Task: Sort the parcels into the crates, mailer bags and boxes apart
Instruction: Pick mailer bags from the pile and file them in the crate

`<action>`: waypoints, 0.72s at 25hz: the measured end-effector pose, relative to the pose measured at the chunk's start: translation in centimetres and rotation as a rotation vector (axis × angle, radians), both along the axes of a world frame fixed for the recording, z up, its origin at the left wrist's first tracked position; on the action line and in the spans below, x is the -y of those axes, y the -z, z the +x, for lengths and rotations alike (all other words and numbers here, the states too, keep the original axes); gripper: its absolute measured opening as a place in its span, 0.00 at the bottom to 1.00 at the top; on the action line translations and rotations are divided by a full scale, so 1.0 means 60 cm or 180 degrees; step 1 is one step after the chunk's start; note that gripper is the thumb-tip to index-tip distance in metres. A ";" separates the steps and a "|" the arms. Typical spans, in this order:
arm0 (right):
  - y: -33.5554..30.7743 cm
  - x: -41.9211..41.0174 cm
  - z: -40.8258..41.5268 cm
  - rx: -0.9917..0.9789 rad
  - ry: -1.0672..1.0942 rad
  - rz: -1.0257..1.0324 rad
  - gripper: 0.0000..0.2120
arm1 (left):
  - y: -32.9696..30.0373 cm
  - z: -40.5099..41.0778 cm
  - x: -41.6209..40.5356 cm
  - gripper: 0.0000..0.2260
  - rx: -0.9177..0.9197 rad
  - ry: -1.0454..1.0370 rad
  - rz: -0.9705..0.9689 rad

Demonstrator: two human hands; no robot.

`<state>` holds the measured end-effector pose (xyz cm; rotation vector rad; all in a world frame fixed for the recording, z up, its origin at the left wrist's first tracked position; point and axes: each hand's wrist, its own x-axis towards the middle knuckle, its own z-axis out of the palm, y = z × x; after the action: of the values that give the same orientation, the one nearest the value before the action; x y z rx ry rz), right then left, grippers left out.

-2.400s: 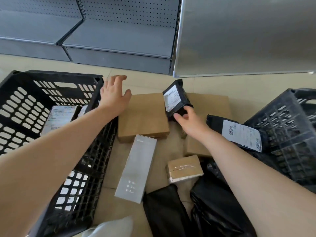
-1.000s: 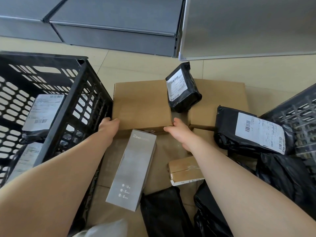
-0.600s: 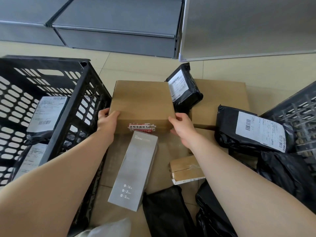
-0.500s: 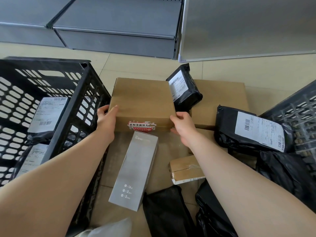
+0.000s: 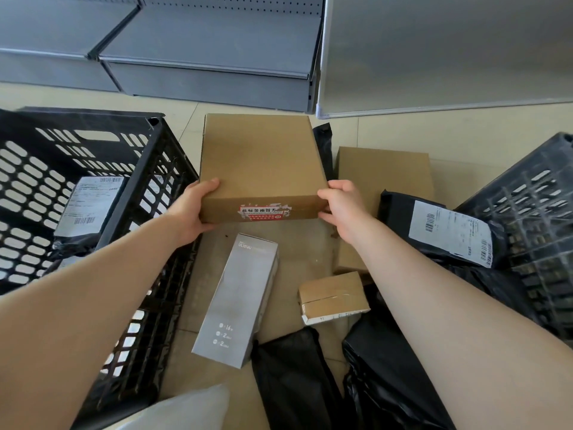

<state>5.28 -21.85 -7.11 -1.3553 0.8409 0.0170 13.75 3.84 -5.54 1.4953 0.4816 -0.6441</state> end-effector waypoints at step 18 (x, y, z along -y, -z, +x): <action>-0.187 0.364 -0.294 -0.1508 -0.0827 -0.4282 0.35 | -0.130 -0.086 0.163 0.10 0.0183 0.0383 0.0047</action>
<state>-12.39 -43.67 4.08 -2.7991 1.1044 -0.0350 8.60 -5.93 2.29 1.5613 0.3548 -0.6907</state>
